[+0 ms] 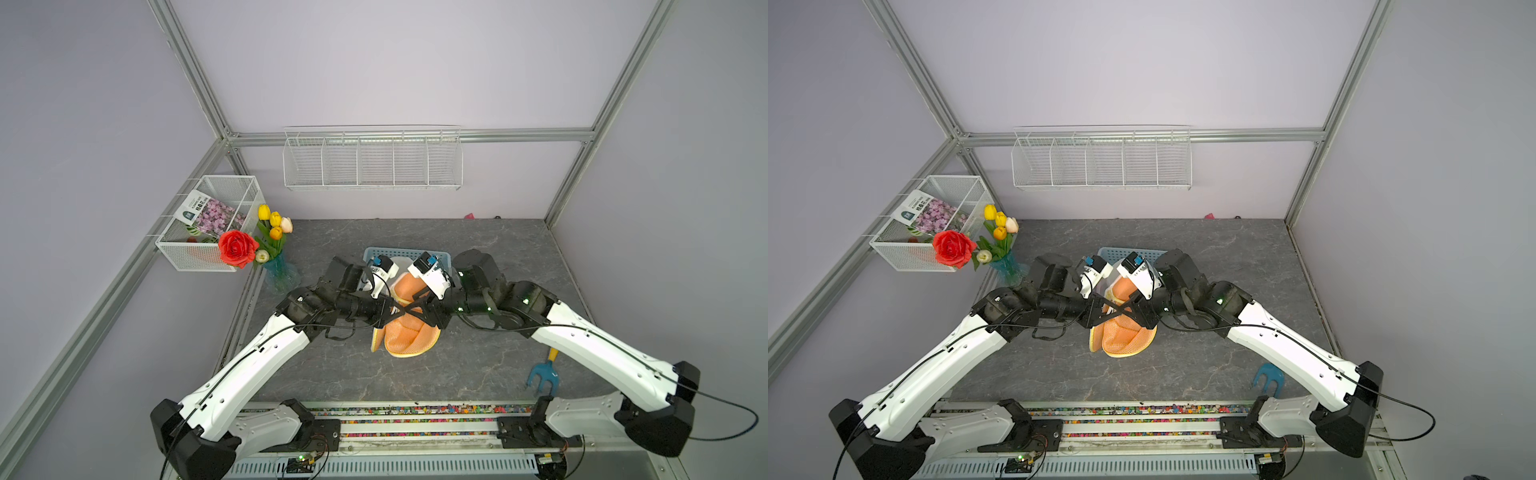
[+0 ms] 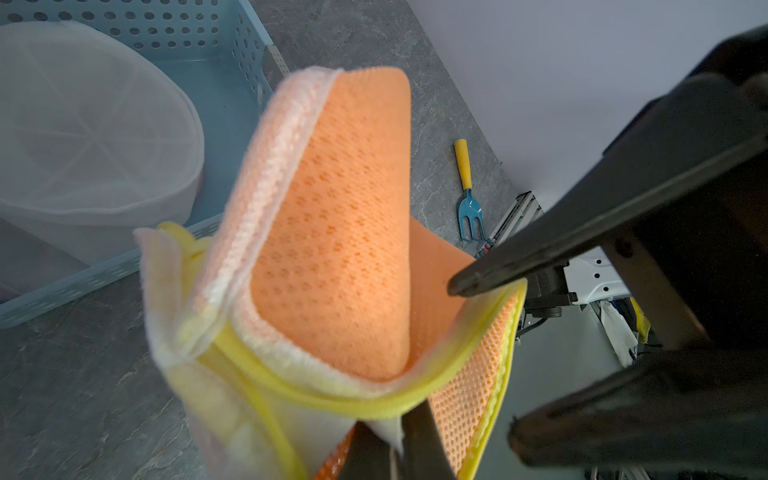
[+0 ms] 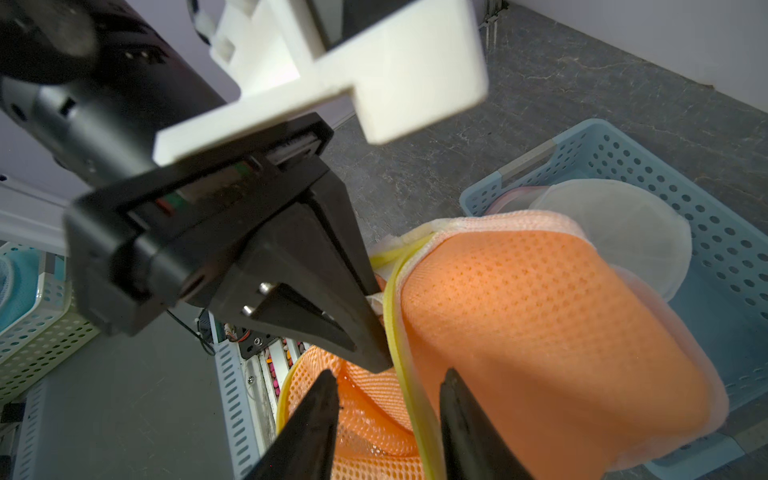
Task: Turn the laundry bag inside out
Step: Turn over the laundry bag.
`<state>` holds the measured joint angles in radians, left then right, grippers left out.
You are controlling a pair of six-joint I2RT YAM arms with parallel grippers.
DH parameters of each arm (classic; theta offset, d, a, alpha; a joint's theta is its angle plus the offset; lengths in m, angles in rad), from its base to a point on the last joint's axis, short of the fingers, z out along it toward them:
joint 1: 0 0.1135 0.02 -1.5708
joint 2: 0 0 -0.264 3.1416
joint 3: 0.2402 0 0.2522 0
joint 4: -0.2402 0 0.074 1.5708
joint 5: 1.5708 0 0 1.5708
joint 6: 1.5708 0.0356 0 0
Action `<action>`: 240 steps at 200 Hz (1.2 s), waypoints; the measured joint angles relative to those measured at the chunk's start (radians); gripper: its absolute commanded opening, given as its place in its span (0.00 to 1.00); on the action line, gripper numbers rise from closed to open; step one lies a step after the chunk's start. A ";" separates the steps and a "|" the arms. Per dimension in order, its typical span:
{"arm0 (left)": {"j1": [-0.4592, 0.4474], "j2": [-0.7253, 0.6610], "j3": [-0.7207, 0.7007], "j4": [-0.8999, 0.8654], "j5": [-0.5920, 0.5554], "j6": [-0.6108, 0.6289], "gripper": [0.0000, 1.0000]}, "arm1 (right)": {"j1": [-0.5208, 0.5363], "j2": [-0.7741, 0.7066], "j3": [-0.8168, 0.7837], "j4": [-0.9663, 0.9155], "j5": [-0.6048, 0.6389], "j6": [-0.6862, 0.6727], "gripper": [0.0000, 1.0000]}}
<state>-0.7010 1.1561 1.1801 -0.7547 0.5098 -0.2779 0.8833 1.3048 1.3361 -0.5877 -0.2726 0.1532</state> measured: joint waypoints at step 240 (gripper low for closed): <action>-0.047 -0.453 -0.165 0.177 -0.116 -0.153 0.00 | -0.218 -0.081 -0.300 0.356 0.121 0.314 0.00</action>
<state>-0.7475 0.7029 1.0149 -0.5774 0.3943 -0.4305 0.6651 1.2240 1.0363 -0.2321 -0.1516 0.4675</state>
